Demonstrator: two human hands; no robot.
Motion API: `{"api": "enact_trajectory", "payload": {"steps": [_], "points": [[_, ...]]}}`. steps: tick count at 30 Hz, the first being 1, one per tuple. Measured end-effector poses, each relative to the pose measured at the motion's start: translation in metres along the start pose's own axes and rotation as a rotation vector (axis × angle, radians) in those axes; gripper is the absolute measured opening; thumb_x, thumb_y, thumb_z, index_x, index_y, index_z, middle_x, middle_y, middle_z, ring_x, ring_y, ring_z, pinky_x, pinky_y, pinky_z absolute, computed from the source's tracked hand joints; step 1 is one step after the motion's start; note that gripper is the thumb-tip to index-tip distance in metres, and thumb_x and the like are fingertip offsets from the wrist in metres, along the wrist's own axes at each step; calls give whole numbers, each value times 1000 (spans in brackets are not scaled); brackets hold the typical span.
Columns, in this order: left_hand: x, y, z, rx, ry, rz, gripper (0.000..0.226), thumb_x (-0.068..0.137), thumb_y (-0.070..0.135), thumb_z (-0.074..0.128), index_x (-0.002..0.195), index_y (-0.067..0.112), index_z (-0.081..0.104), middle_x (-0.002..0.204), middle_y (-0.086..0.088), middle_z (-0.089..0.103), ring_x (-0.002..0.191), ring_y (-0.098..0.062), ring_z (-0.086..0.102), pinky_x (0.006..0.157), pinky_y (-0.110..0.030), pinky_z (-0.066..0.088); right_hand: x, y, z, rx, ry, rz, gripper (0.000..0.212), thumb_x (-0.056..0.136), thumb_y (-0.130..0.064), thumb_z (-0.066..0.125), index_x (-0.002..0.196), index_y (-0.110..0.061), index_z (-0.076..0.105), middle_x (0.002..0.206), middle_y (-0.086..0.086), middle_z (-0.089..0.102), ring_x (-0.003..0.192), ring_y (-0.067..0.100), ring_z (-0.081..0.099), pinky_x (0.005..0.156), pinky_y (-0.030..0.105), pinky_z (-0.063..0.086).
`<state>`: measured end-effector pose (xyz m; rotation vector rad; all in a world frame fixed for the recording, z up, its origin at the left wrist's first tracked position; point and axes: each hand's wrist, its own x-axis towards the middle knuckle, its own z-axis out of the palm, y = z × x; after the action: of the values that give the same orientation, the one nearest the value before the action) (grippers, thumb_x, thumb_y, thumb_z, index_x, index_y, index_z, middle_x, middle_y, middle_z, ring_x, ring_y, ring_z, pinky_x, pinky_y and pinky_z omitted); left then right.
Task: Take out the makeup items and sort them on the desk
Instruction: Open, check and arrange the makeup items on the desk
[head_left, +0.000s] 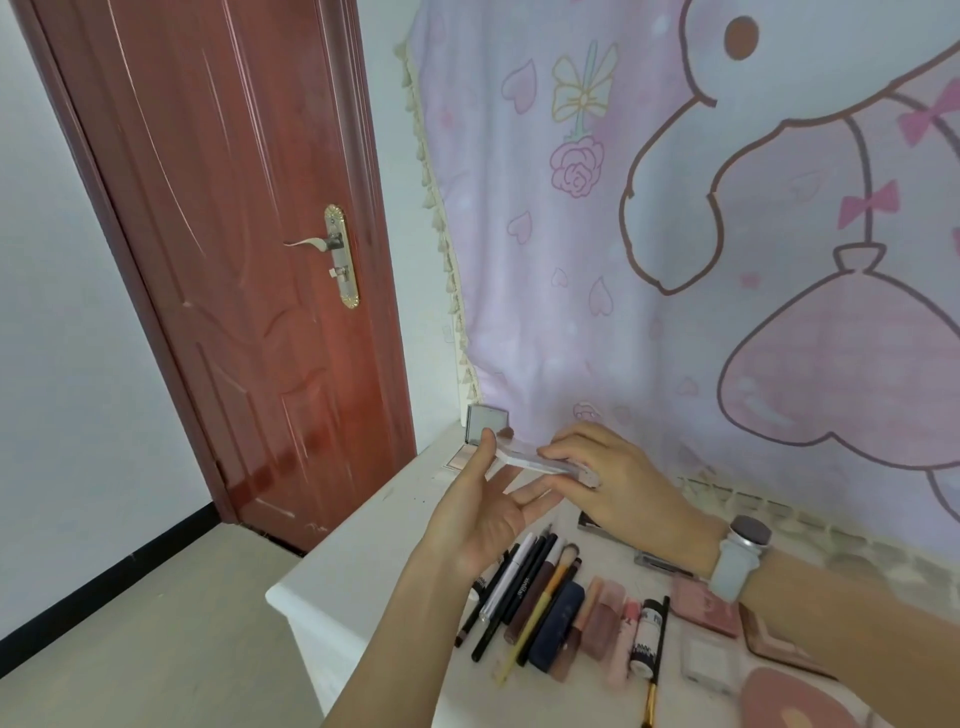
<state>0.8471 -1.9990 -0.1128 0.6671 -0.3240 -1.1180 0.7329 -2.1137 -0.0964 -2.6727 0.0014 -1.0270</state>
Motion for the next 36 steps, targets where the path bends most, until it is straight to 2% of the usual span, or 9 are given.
{"api": "enact_trajectory", "payload": {"steps": [4, 7, 18, 22, 26, 29, 32, 34, 36], "points": [[-2, -2, 1, -33, 39, -13, 32, 75, 37, 67, 80, 6, 76, 114, -20, 62, 103, -42, 61, 88, -52, 50, -4, 2, 0, 97, -53, 65, 24, 88, -13, 61, 111, -11, 67, 102, 3, 65, 93, 14, 60, 86, 33, 49], [-3, -5, 6, -10, 96, -10, 29, 78, 36, 67, 74, 9, 77, 118, -19, 56, 98, -41, 63, 83, -53, 52, -2, 3, 0, 55, -76, 80, 24, 90, -15, 57, 112, -12, 67, 103, 1, 66, 94, 11, 57, 87, 34, 48], [0, -9, 15, -51, 205, -35, 35, 85, 32, 63, 101, 1, 62, 116, -19, 53, 106, -42, 57, 73, -58, 52, 5, 7, 1, -78, -266, 110, 28, 93, -26, 47, 115, -18, 62, 97, -1, 65, 86, 15, 57, 79, 32, 47], [9, -12, 7, -60, 206, -75, 30, 87, 32, 61, 82, 4, 72, 108, -17, 53, 94, -40, 57, 75, -58, 51, 16, 22, 2, -31, -199, 247, 23, 91, -17, 47, 104, -12, 65, 98, -4, 67, 82, 18, 63, 81, 33, 50], [25, -15, -14, -69, 172, -179, 35, 91, 31, 57, 114, 5, 57, 124, -23, 47, 100, -45, 55, 80, -61, 49, 26, 47, 10, 32, -262, 387, 22, 93, -21, 47, 106, -19, 65, 97, -8, 64, 85, 11, 60, 80, 26, 47], [43, -6, -31, 4, 177, -268, 41, 96, 35, 45, 119, 2, 54, 126, -25, 51, 104, -45, 57, 81, -61, 49, 34, 65, 21, 36, -222, 425, 22, 94, -16, 45, 98, -8, 65, 88, 3, 63, 85, 18, 56, 78, 29, 45], [60, 4, -47, 90, 263, -239, 31, 97, 29, 44, 100, 3, 59, 104, -22, 62, 93, -40, 62, 75, -58, 52, 46, 85, 31, 92, -139, 515, 28, 94, -9, 42, 89, 9, 62, 86, 22, 65, 81, 34, 60, 77, 44, 49], [72, 7, -57, 272, 351, -161, 25, 96, 24, 45, 89, 6, 61, 88, -15, 68, 82, -32, 65, 68, -44, 55, 53, 100, 41, 68, -138, 546, 29, 93, -7, 41, 84, 13, 59, 84, 26, 65, 77, 39, 60, 75, 47, 47], [82, 6, -64, 574, 460, -46, 23, 96, 22, 46, 87, 10, 64, 89, -11, 67, 77, -23, 65, 64, -32, 56, 59, 113, 55, 32, -170, 568, 29, 94, -6, 40, 78, 12, 57, 84, 27, 64, 81, 39, 60, 77, 45, 46]]}}
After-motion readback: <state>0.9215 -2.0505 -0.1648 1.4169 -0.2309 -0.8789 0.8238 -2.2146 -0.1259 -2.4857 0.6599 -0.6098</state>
